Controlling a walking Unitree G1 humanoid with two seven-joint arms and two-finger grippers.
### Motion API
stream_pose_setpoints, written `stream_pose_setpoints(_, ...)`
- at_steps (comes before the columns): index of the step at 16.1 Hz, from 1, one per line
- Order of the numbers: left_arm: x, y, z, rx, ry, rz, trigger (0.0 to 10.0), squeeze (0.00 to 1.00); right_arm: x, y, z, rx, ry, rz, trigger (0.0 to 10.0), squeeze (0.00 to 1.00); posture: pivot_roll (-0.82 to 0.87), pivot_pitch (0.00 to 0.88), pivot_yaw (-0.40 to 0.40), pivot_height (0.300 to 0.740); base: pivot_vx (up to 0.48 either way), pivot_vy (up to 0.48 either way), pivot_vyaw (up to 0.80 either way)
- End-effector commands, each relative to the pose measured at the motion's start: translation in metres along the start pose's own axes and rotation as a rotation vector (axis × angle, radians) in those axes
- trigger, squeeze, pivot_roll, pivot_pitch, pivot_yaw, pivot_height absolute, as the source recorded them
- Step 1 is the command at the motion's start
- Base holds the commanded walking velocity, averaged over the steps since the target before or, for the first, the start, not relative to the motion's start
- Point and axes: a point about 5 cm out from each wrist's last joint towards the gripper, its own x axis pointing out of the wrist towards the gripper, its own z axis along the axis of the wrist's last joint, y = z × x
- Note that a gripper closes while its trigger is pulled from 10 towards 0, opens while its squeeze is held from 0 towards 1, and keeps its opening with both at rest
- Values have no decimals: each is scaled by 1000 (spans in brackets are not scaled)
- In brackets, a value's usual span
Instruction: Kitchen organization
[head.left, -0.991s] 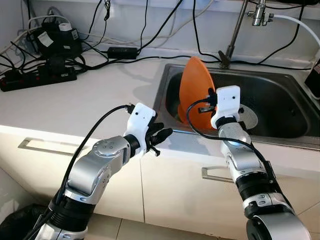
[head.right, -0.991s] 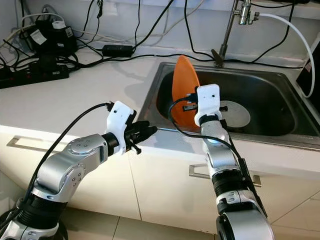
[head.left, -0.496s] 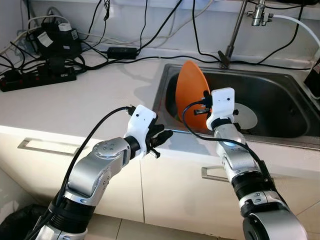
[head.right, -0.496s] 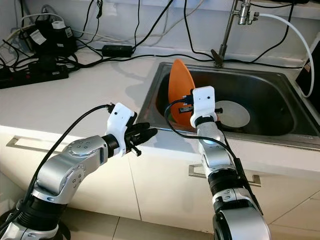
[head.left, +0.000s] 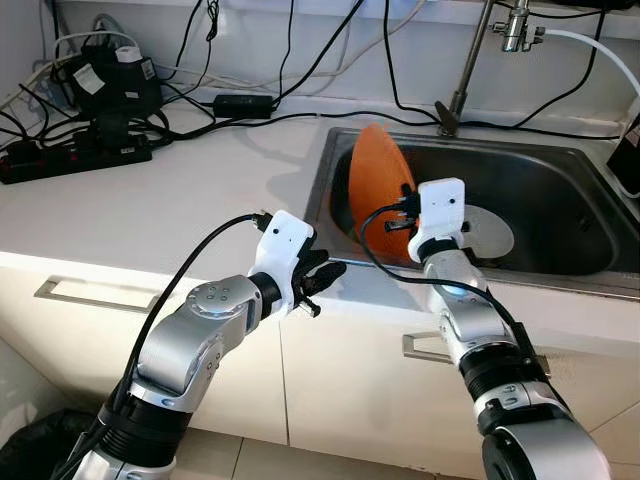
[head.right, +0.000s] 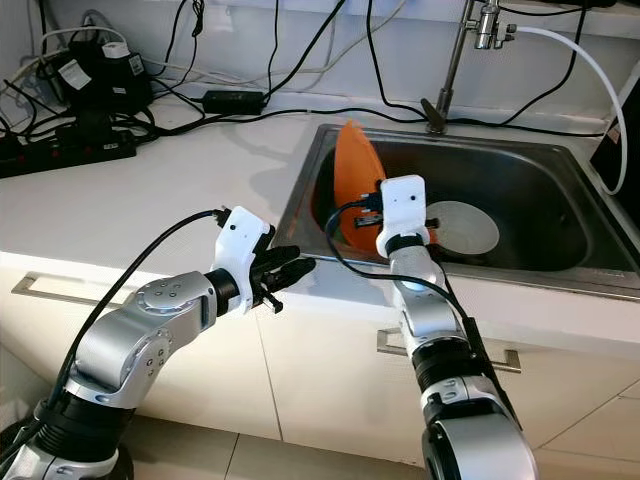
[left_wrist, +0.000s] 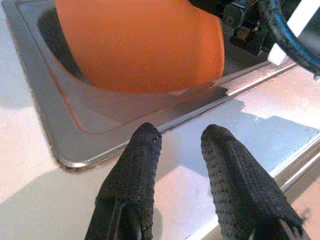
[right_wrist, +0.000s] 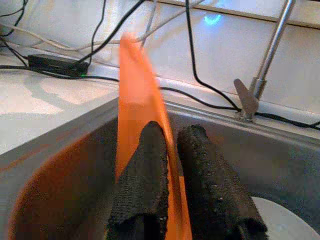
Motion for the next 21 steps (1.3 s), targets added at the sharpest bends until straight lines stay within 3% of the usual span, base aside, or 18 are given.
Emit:
stream_pose_setpoints(1, -1, -2, 1, 13, 0, -9, 10000, 0, 5, 1, 8, -2, -32, 7, 10000, 945, 90, 0, 20, 740, 0, 0, 0)
stream_pose_setpoints(2, -1, -2, 1, 13, 1, -9, 10000, 0, 5, 1, 8, -3, -31, 6, 10000, 945, 90, 0, 20, 740, 0, 0, 0)
stream_pose_setpoints(3, -1, -2, 1, 12, 1, -6, 10000, 0, 5, 1, 7, -5, -27, 5, 10000, 0, 90, 0, 20, 740, 0, 0, 0)
stream_pose_setpoints(10, -1, 0, 2, 15, 1, 0, 10000, 0, 5, 0, 6, -9, -19, 2, 10000, 0, 88, 2, 21, 740, 0, 0, 0)
stream_pose_setpoints(13, -1, 4, 3, 19, -17, 37, 10000, 0, 6, -1, 16, 47, -56, -11, 10000, 0, 83, 5, 24, 740, 0, 0, 0)
stream_pose_setpoints(16, -2, 17, 14, -17, -154, 214, 10000, 0, 6, -4, 33, 72, -134, -14, 10000, 0, 75, 6, 23, 740, 0, 0, 0)
stream_pose_setpoints(17, -5, 23, 21, 35, -207, 290, 10000, 0, 6, -6, 41, 89, -169, -16, 10000, 0, 71, 8, 23, 740, 0, 0, 0)
stream_pose_setpoints(21, -15, 43, 51, 31, -431, 489, 10000, 0, -6, -14, 53, 109, -261, -15, 10000, 0, 52, 9, 19, 740, 0, 0, 0)
